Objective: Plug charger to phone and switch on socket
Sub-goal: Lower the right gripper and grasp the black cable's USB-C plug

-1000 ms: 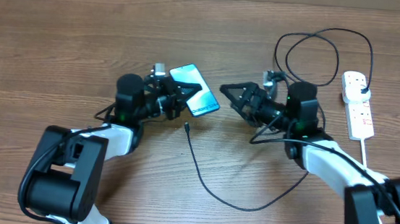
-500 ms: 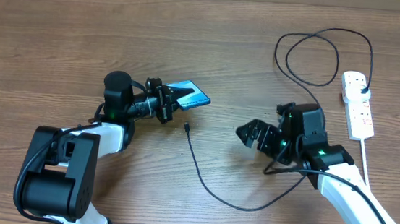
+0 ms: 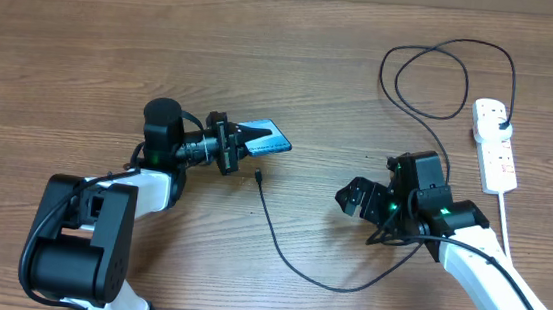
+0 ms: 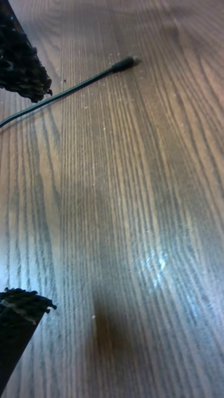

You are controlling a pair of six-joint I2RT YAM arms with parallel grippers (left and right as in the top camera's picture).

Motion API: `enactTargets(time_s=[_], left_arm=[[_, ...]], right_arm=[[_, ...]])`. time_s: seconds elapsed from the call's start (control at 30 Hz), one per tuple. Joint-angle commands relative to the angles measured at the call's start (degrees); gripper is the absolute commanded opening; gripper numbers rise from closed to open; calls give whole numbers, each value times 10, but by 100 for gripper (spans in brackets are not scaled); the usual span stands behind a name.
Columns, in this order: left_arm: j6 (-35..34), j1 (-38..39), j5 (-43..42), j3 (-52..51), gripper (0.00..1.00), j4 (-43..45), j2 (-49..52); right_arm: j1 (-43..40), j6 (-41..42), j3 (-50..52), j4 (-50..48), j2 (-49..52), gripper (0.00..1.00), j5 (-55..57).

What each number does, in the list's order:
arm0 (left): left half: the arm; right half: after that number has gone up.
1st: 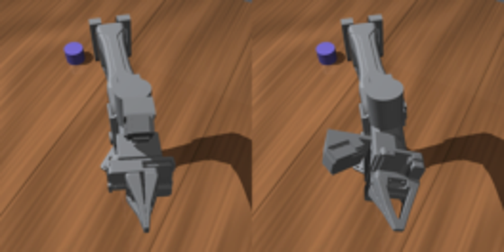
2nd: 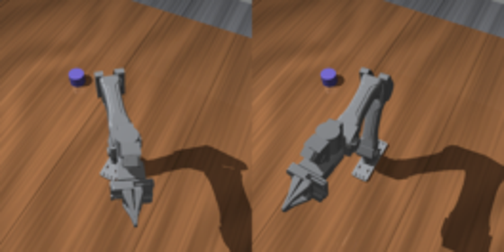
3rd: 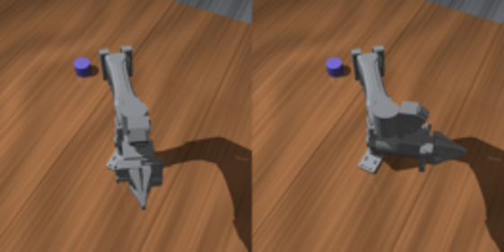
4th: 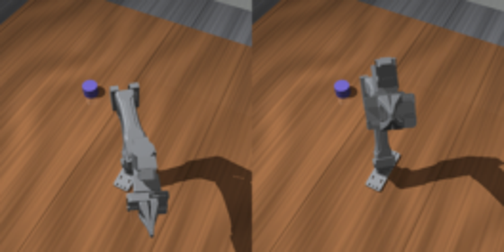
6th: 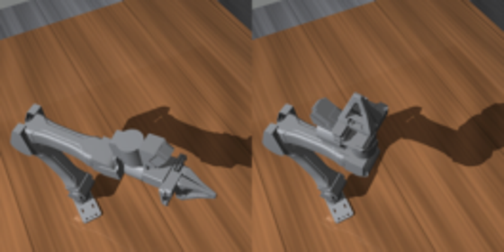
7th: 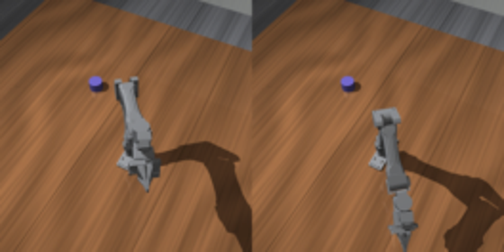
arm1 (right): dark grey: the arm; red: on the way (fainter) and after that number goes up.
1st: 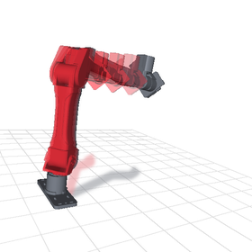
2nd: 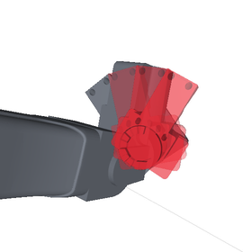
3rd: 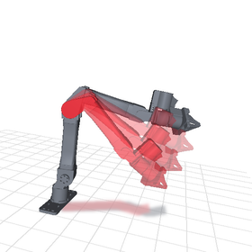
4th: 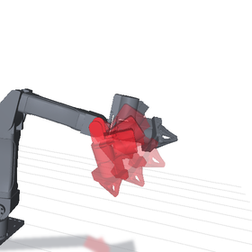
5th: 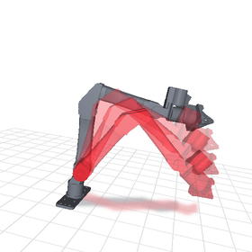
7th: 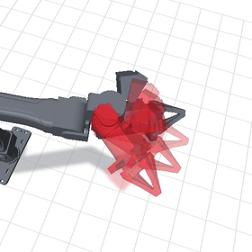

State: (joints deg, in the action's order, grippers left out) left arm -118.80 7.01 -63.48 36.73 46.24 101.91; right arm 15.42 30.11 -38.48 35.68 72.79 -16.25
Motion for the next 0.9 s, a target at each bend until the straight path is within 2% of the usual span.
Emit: enactTargets(time_s=[0.0, 0.2, 0.57, 0.87], left_arm=[[-7, -3, -40, 17, 5, 5, -9], [-7, -3, -51, 17, 5, 18, -9], [-7, -14, -50, 21, 5, 29, -9], [-3, -34, -71, 75, 5, 37, -9]], right_arm=[[3, -4, -2, 6, -8, 100, 8], [41, -45, -2, -9, -8, 99, 8], [274, -134, -2, -127, -1, 98, 186], [331, -183, -6, -220, 81, 88, 221]])
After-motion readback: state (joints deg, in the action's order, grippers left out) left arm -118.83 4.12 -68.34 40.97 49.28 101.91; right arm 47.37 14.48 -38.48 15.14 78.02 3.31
